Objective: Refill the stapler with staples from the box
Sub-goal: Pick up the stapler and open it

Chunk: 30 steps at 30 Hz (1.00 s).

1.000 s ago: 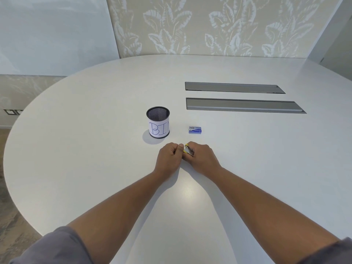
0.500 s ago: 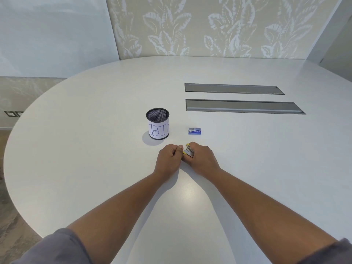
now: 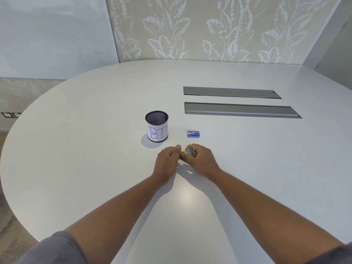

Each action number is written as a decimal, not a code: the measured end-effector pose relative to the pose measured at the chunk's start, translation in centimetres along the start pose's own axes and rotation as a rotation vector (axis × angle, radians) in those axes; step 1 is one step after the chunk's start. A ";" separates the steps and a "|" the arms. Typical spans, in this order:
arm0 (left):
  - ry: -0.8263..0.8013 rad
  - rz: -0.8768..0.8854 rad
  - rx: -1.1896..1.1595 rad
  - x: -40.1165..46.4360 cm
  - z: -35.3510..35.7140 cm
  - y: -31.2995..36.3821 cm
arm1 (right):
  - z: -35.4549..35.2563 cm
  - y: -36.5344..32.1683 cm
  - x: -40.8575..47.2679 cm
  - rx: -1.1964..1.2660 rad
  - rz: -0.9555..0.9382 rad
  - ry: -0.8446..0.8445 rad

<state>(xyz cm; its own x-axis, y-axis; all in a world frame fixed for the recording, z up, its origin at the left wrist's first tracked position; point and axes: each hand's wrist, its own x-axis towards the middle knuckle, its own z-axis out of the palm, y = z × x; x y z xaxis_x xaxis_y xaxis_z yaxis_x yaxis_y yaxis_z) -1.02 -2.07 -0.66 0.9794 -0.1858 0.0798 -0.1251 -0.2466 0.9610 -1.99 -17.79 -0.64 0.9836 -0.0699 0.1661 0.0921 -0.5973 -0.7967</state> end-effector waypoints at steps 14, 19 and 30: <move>-0.029 0.116 0.242 -0.2 0.7 -0.6 | -1.2 -1.7 0.1 0.727 0.322 -0.041; -0.049 0.092 0.245 -0.2 0.6 -0.6 | -1.1 -1.8 0.2 0.980 0.388 -0.057; -0.052 0.202 0.253 0.0 0.6 -0.4 | -2.0 -0.6 -0.2 1.089 0.342 -0.172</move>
<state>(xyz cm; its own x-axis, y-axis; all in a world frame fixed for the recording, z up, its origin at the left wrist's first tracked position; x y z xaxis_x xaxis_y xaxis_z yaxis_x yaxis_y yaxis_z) -1.09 -2.58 -1.20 0.9221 -0.3018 0.2422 -0.3578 -0.4271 0.8304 -2.59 -19.04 1.00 0.9833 0.0646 -0.1703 -0.1811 0.4434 -0.8778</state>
